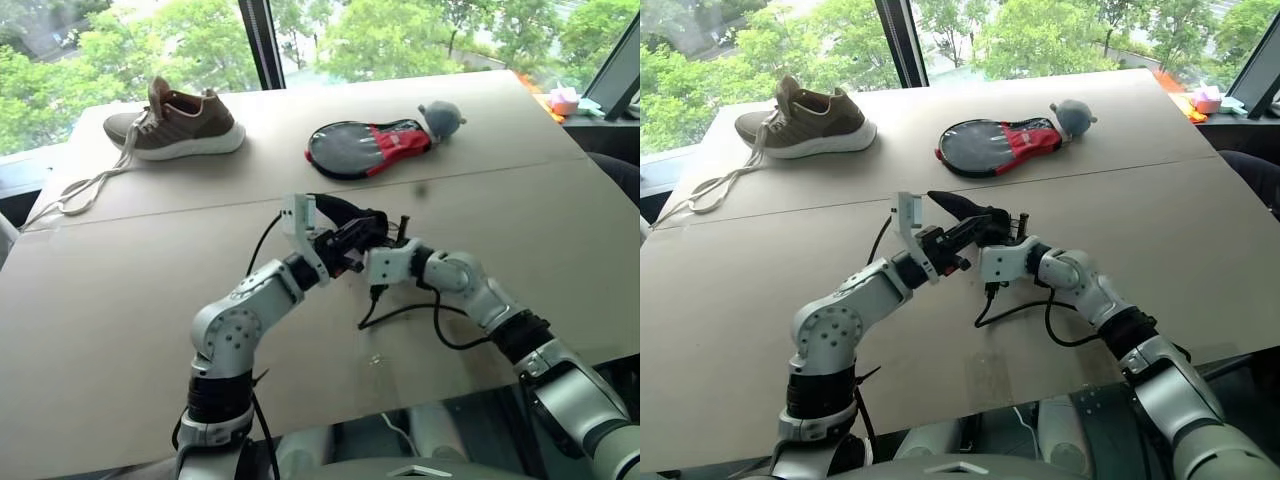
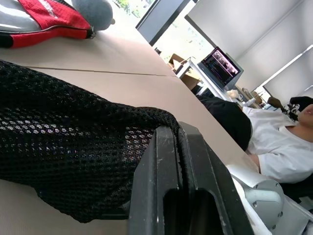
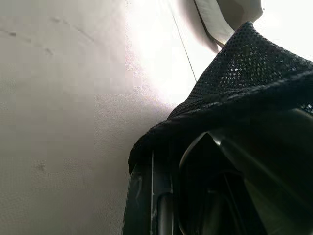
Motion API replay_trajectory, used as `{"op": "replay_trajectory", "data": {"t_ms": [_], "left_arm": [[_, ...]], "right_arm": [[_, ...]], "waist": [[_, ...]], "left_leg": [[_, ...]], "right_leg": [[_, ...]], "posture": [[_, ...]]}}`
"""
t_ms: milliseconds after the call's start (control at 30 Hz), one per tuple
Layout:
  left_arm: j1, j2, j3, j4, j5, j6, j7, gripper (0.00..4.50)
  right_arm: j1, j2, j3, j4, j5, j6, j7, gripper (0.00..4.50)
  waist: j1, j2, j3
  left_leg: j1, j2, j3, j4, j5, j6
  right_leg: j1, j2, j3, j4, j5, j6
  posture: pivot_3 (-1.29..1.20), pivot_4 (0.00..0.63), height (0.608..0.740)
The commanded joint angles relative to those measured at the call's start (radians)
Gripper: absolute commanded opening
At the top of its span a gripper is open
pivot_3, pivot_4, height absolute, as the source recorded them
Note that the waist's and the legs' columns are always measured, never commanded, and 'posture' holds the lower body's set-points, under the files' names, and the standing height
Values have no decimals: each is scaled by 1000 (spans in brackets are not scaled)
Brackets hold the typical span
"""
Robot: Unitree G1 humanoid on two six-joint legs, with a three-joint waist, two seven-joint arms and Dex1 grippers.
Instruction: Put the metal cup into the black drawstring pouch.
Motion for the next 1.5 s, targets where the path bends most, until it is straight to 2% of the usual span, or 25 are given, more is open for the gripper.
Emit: {"op": "replay_trajectory", "data": {"t_ms": [33,267,400,467,567,633,767,867,1000,1133,1267,1400,1500], "left_arm": [[10,10,-19,-91,-45,-10,-46,35],[-1,25,41,-6,-8,-64,-41,0],[-11,36,66,49,34,-105,-28,0],[-22,32,88,87,57,-134,-5,0],[-42,26,106,127,82,-153,21,0],[-60,20,120,146,73,-151,24,0],[-76,14,124,144,61,-140,23,0],[-81,8,131,130,44,-130,22,0],[-79,5,139,121,24,-120,24,0],[-67,35,138,116,40,-118,19,0],[-37,83,161,84,36,-112,19,0],[40,164,185,29,55,-114,3,0],[113,199,164,-23,75,-107,4,0]], "right_arm": [[23,27,-72,-35,119,94,57,0],[73,23,-102,-146,183,190,129,2679],[134,27,-155,-298,282,332,166,2679],[184,36,-183,-431,417,464,225,2679],[232,106,-273,-561,656,651,227,2679],[262,114,-323,-639,809,767,257,2679],[284,91,-377,-708,924,866,259,2679],[266,59,-384,-653,812,801,194,2679],[230,-58,-231,-501,505,587,188,2679],[150,-65,-182,-335,357,444,127,2679],[88,-5,-247,-235,402,450,98,2679],[64,41,-297,-215,459,503,106,2679],[39,92,-338,-205,483,555,48,2679]], "waist": [[0,0,0],[2,0,0],[3,0,0],[4,0,0],[4,0,0],[5,0,0],[5,0,0],[5,0,0],[4,0,0],[-1,0,0],[1,0,0],[2,0,0],[2,0,0]], "left_leg": [[0,0,0,0,0,0],[0,-1,0,0,0,0],[0,0,0,0,0,0],[0,-1,0,0,0,0],[0,0,-1,0,0,0],[0,0,-1,0,0,0],[0,-1,-2,0,0,1],[-1,-1,-1,0,0,1],[0,-1,-1,0,0,1],[0,-3,1,0,0,0],[0,-1,1,0,0,0],[-1,0,0,0,0,0],[-1,0,0,-1,0,0]], "right_leg": [[0,0,0,0,0,0],[0,0,0,0,0,0],[0,0,-1,0,0,0],[0,0,-1,0,0,0],[0,0,-1,0,0,0],[0,0,-1,0,0,0],[1,-1,-2,0,0,0],[0,-1,-2,0,0,0],[0,-1,-2,0,0,0],[0,0,-1,0,0,0],[0,0,0,0,0,0],[0,0,-1,-1,0,0],[-1,0,-1,-2,0,0]], "posture": [[0,150,740],[0,150,740],[0,150,740],[0,150,740],[0,150,740],[0,150,740],[0,150,740],[0,150,740],[0,150,740],[0,150,740],[0,150,740],[0,150,740],[0,150,740]]}}
